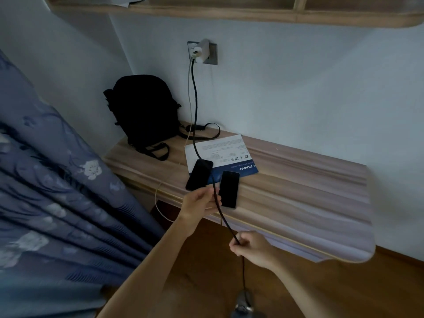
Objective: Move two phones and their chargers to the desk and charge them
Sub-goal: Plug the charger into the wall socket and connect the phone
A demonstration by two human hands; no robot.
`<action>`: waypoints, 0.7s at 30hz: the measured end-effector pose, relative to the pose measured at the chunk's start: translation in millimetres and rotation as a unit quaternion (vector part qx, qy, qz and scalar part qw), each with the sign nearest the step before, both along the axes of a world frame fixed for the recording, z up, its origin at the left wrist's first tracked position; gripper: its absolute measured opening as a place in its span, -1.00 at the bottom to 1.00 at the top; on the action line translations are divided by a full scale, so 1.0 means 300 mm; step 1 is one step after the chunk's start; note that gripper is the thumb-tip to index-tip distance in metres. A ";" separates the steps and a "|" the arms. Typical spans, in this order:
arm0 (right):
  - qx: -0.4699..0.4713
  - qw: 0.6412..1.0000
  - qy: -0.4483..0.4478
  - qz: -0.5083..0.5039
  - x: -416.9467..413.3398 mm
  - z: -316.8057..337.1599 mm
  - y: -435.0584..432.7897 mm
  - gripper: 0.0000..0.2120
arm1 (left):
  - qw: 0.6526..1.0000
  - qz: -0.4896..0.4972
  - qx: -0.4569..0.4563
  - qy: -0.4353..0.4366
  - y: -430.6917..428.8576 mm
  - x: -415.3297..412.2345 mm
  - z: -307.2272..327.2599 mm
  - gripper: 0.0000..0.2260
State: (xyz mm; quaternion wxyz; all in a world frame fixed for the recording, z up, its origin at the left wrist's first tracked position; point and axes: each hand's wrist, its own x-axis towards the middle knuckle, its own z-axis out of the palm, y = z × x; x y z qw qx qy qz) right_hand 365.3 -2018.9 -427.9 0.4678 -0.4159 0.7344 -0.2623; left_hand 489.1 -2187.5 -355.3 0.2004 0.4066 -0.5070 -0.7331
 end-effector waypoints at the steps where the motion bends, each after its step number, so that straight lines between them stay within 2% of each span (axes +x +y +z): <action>1: 0.015 1.000 0.007 0.005 0.008 -0.011 0.035 -0.87 | 1.000 0.008 0.020 0.009 0.000 0.029 -0.002 -0.77; 4: 0.073 0.997 0.036 0.009 -0.001 -0.038 0.146 -0.84 | 0.998 0.058 0.036 0.000 -0.030 0.116 -0.012 -0.79; 7: 0.092 0.994 0.052 -0.024 -0.049 -0.014 0.244 -0.83 | 0.995 0.091 0.023 -0.037 -0.083 0.181 -0.028 -0.82; 11: 0.057 0.990 0.110 -0.072 -0.128 0.060 0.310 -0.78 | 0.988 0.141 0.013 -0.067 -0.147 0.224 -0.058 -0.84; 14: 0.046 0.988 0.103 -0.102 -0.192 0.139 0.321 -0.74 | 0.982 0.168 0.017 -0.084 -0.191 0.242 -0.082 -0.81; 16: 0.025 0.990 0.076 -0.114 -0.222 0.201 0.302 -0.82 | 0.979 0.174 0.001 -0.108 -0.211 0.241 -0.095 -0.80; 19: -0.043 0.989 0.012 -0.140 -0.236 0.287 0.237 -0.91 | 0.961 0.161 -0.095 -0.204 -0.225 0.208 -0.107 -0.74; 21: -0.092 0.987 -0.017 -0.127 -0.229 0.332 0.169 -0.92 | 0.922 0.121 -0.209 -0.302 -0.218 0.168 -0.099 -0.64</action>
